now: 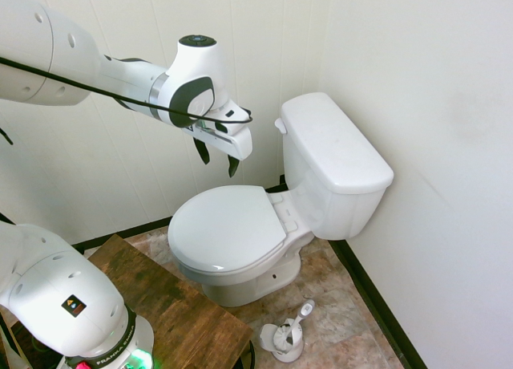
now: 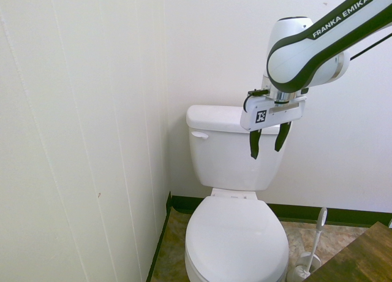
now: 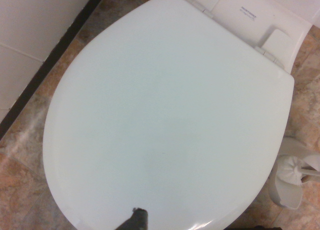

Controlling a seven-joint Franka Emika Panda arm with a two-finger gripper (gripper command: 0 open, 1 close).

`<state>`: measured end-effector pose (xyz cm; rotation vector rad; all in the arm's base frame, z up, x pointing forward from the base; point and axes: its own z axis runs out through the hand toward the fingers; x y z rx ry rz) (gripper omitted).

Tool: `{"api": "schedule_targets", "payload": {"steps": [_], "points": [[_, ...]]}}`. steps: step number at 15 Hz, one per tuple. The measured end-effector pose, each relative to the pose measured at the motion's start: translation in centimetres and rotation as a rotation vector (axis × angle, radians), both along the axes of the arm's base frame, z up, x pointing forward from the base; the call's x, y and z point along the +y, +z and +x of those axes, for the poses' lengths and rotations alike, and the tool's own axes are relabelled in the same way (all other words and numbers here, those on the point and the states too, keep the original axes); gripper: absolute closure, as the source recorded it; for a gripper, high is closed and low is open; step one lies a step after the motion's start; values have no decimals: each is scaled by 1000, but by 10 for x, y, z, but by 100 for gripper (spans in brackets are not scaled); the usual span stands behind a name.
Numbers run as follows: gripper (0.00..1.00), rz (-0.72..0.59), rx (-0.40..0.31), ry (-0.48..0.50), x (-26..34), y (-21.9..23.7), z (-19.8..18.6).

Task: Flush the toilet

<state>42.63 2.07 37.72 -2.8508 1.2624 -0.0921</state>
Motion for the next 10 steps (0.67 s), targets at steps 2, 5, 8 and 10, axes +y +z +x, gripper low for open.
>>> {"api": "schedule_targets", "payload": {"steps": [2, 5, 8, 10], "points": [[0, 1, 4, 0, 0, -2, 1], [0, 22, -9, -25, 10, 5, 17], [0, 34, -49, -107, 23, 23, 42], [0, 51, -83, -175, 29, 29, 66]]}}
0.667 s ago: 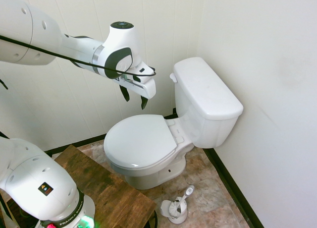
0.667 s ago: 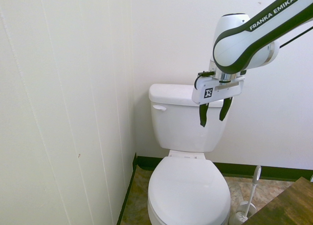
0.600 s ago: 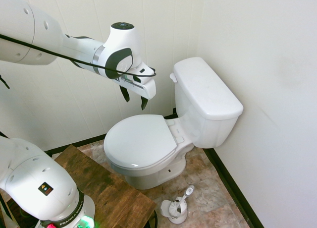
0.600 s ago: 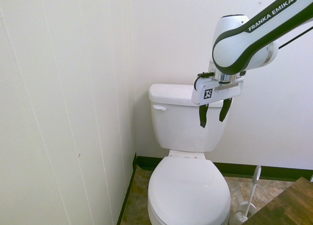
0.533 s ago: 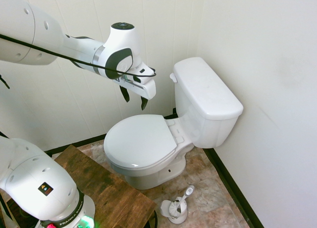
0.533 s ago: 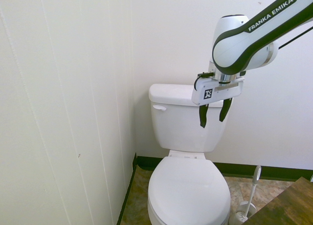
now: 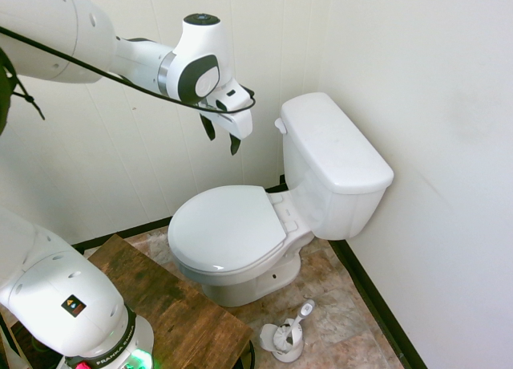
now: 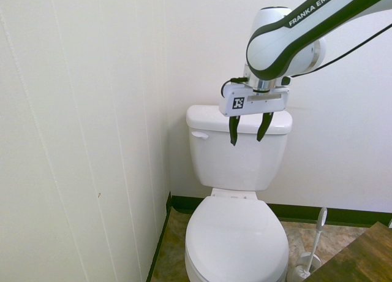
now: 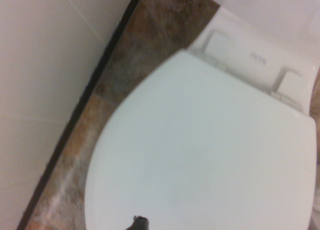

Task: Flush the toilet

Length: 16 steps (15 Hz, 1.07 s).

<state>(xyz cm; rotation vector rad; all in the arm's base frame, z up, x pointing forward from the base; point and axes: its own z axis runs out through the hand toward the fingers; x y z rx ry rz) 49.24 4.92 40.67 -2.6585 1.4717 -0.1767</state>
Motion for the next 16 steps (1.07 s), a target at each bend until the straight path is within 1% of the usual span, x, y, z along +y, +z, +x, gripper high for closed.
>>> {"api": "schedule_targets", "payload": {"steps": [2, 4, 6, 7, 10, 16], "points": [[0, 6, -36, -48, 14, 0, 30], [0, 11, -90, -102, 29, -7, 62], [0, -11, -129, -157, 31, -17, 94], [100, -28, -142, -190, 28, -23, 108], [100, -35, -158, -269, 27, -40, 148], [100, -47, -155, -338, 27, -49, 204]]}}
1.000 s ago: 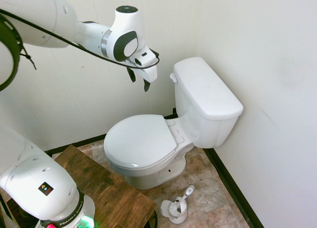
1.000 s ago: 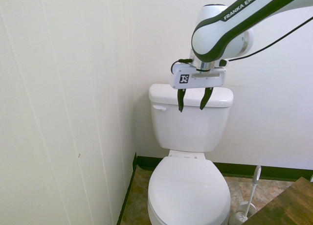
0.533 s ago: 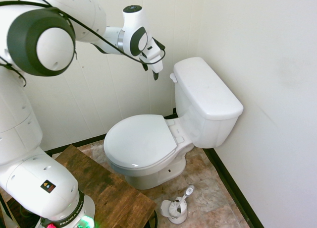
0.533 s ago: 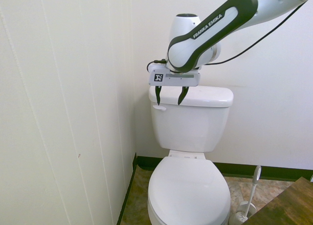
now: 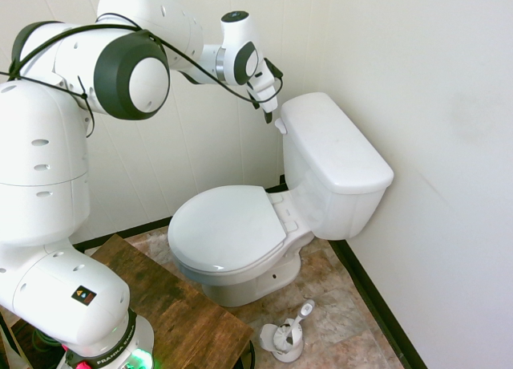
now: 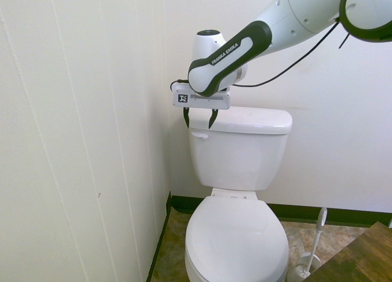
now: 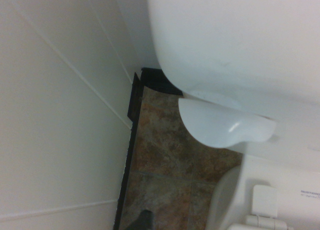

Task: Flush the toilet

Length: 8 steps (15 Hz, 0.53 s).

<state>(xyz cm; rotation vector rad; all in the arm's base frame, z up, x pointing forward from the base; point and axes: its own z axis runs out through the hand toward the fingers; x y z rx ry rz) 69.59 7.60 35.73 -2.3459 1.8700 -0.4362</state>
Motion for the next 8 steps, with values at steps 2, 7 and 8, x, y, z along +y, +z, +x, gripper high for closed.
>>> {"api": "schedule_targets", "payload": {"steps": [2, 7, 8], "points": [[100, -3, 10, -16, 0, -3, 15], [100, -7, 22, -57, -11, -15, 44], [100, -6, 24, -63, -13, -18, 48]]}}
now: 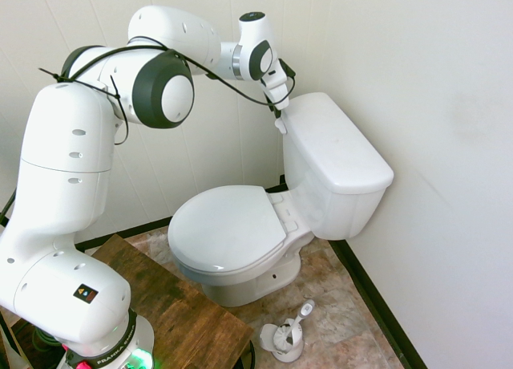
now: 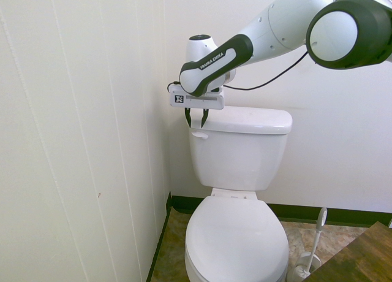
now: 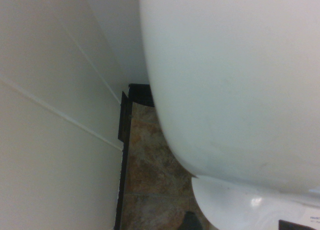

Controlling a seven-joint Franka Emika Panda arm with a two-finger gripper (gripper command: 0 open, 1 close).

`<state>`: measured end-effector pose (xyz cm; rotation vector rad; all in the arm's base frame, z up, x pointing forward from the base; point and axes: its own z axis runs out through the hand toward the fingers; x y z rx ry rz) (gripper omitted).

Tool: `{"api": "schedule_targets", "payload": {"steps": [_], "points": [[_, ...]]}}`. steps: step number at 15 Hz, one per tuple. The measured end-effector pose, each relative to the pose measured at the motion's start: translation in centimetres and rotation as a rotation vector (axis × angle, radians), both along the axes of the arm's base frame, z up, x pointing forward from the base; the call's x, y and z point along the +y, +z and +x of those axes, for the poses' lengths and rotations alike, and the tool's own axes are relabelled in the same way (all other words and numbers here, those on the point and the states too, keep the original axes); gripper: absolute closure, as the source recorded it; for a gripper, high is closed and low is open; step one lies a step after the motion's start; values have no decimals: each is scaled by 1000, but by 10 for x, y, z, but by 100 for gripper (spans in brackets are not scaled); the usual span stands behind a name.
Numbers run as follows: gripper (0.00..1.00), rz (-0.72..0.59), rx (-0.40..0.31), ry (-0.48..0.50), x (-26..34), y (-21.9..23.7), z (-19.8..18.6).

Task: Flush the toilet

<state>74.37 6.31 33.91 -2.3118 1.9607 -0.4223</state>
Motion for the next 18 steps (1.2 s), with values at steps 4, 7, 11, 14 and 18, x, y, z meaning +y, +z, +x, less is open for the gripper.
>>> {"api": "schedule_targets", "payload": {"steps": [4, 7, 11, 14, 18], "points": [[100, 0, 12, -18, -5, -14, 11], [100, 0, 31, -26, -5, -25, 16], [100, 5, 50, -37, -5, -37, 23], [100, 13, 63, -50, -8, -42, 26], [100, 29, 82, -70, -13, -51, 30]]}}
